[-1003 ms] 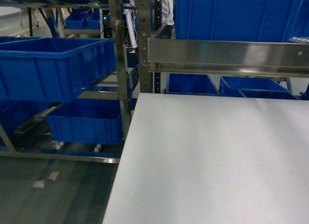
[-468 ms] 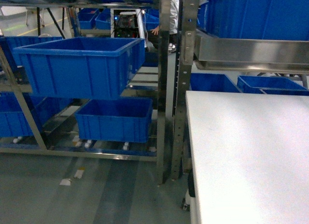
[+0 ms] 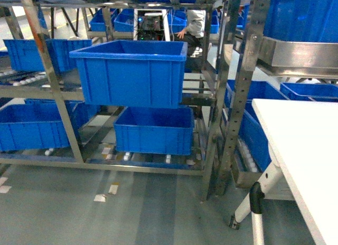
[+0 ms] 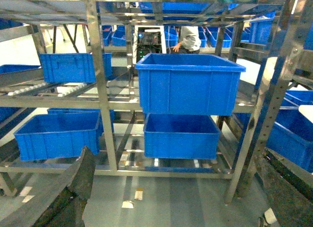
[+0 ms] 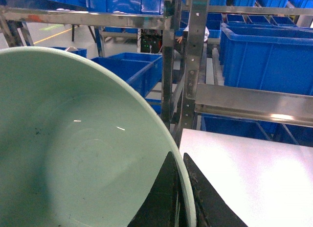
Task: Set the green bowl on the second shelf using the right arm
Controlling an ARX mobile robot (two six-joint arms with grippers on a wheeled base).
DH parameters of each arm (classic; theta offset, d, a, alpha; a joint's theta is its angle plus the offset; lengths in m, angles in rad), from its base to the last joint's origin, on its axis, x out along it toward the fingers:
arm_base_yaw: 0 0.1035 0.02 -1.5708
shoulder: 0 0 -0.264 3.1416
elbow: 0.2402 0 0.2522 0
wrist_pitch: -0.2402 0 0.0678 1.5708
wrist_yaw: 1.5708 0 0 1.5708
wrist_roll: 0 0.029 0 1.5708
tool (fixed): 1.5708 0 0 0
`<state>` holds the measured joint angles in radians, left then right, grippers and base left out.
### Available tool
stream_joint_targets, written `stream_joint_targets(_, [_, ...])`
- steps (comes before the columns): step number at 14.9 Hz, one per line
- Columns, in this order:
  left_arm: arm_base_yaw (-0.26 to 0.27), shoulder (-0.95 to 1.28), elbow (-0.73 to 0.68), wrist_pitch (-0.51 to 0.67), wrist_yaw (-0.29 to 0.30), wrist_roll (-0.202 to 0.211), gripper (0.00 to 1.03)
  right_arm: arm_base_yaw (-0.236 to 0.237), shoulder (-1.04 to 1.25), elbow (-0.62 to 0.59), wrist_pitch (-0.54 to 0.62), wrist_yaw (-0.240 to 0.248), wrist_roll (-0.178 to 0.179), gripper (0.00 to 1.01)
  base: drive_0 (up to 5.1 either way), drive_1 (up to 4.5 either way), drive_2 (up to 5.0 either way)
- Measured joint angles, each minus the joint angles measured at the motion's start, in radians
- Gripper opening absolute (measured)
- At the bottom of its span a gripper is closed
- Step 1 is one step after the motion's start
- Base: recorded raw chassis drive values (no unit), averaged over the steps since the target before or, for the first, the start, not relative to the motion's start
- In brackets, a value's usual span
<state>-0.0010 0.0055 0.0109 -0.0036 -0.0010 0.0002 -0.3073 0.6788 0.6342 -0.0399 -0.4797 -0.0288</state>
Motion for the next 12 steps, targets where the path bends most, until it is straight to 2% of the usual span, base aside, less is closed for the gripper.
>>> stream_joint_targets(12, [0.000,0.000,0.000,-0.001,0.000,0.000,0.98,0.000,0.001,0.000,-0.002,0.000,0.000,0.02,-5.0,2.42,2.4])
